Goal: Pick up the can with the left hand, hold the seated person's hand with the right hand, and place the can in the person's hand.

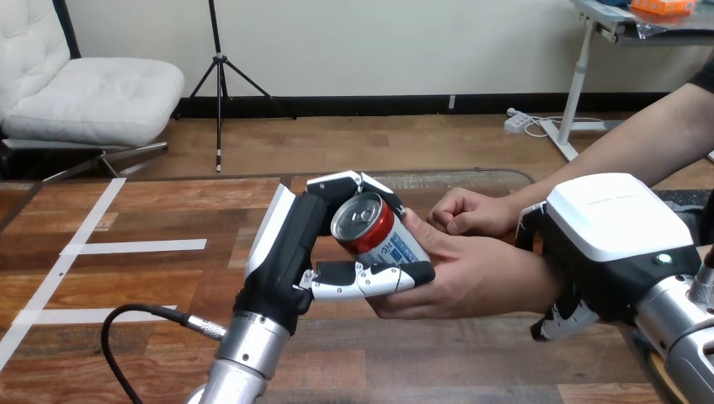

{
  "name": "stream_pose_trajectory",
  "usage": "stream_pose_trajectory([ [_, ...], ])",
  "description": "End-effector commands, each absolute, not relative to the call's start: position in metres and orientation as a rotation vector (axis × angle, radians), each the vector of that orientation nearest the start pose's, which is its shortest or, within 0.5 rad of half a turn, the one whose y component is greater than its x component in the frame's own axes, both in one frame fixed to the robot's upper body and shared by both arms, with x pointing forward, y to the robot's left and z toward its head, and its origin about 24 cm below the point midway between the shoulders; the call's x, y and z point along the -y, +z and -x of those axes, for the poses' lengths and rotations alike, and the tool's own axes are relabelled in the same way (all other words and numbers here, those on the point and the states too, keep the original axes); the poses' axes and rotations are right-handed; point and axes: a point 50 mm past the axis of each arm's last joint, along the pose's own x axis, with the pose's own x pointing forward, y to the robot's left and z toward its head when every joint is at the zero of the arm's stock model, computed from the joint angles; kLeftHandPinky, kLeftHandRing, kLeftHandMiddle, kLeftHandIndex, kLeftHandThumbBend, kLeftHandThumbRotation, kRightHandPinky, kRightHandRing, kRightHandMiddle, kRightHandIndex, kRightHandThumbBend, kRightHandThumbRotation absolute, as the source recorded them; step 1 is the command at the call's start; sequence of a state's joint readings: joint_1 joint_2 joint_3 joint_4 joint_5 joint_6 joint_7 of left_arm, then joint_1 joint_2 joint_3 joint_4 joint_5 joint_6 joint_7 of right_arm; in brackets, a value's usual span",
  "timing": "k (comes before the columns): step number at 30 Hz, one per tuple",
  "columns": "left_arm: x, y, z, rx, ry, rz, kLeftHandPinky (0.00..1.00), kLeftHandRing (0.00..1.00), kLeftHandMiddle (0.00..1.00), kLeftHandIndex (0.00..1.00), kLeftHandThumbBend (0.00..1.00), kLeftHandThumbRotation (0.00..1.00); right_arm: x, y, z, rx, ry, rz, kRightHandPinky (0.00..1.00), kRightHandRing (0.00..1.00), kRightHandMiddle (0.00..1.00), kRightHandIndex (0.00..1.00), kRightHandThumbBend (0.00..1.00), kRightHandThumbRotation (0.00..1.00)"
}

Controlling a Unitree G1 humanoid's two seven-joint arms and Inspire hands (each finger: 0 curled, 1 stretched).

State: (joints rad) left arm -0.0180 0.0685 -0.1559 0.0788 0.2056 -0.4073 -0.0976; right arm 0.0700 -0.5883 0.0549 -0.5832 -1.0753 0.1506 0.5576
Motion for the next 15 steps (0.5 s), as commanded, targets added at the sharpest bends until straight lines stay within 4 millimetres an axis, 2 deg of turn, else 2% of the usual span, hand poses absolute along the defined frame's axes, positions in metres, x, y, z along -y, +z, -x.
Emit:
stream_pose_trajectory([
  [1,-0.1091,0.0764,-0.2498,0.397,-0.35,-0.283,0.55,0.7,0.76,0.75,0.93,0.21,0.1942,0.1542,-0.2265,0.049,0.17,1.658,0.43,0.51,0.56,0.6,0.91,0.0],
  [5,-0.1091,0.0768,-0.2501,0.391,-0.372,-0.285,0.63,0.78,0.84,0.83,0.97,0.27,0.1938,0.1544,-0.2266,0.047,0.172,1.662,0.46,0.54,0.58,0.61,0.9,0.0],
  [15,-0.1097,0.077,-0.2503,0.376,-0.427,-0.314,0.8,0.9,0.94,0.94,1.0,0.38,0.194,0.1535,-0.2269,0.051,0.168,1.656,0.5,0.57,0.61,0.62,0.91,0.0],
])
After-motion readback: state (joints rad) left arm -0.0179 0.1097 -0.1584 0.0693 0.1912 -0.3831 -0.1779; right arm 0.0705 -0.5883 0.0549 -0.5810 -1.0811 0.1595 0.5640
